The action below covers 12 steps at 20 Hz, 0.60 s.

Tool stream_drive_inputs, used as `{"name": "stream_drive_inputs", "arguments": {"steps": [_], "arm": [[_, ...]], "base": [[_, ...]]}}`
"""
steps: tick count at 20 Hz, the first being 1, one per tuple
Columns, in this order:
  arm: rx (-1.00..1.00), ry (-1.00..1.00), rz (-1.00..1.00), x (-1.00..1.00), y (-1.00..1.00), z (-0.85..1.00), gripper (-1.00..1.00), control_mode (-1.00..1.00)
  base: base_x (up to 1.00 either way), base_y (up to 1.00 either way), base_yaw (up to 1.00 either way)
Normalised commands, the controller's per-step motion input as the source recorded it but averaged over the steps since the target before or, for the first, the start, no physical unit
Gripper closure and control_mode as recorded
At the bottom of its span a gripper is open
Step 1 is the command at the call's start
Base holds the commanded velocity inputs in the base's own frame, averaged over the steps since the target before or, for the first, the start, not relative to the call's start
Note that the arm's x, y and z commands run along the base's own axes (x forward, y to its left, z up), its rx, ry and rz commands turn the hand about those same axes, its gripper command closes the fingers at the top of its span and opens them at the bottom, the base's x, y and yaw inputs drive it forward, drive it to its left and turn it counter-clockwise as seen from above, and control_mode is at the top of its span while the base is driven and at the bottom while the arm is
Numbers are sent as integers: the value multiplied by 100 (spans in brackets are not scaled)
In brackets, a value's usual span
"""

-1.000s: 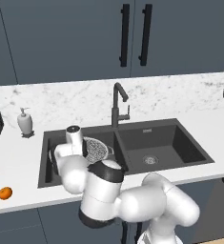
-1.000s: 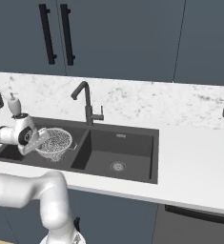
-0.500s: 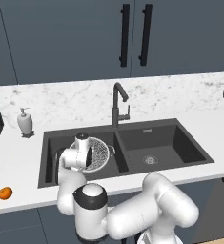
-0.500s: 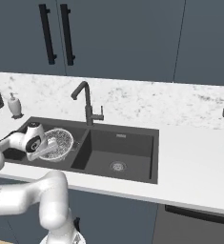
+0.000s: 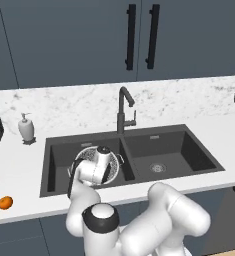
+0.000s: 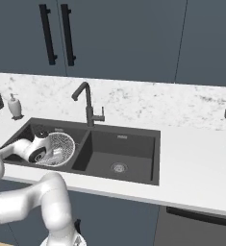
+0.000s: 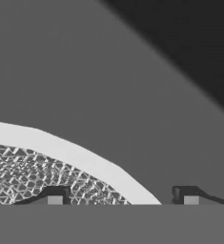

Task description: Put the colander in the sink, put the peach, tangerine in the colander, and turn on the sink faucet and pour water over the colander.

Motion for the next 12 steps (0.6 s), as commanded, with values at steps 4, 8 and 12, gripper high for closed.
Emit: {"name": "stream_drive_inputs", "arguments": {"steps": [4, 8, 12], "arm": [[0, 0, -62, -18, -12, -18, 100, -100], [-1, 0, -60, -4, 0, 2, -100, -100], [2, -1, -55, -31, 0, 35, -100, -100]], "base": [[0, 0, 0], [0, 0, 0], [0, 0, 0]]}}
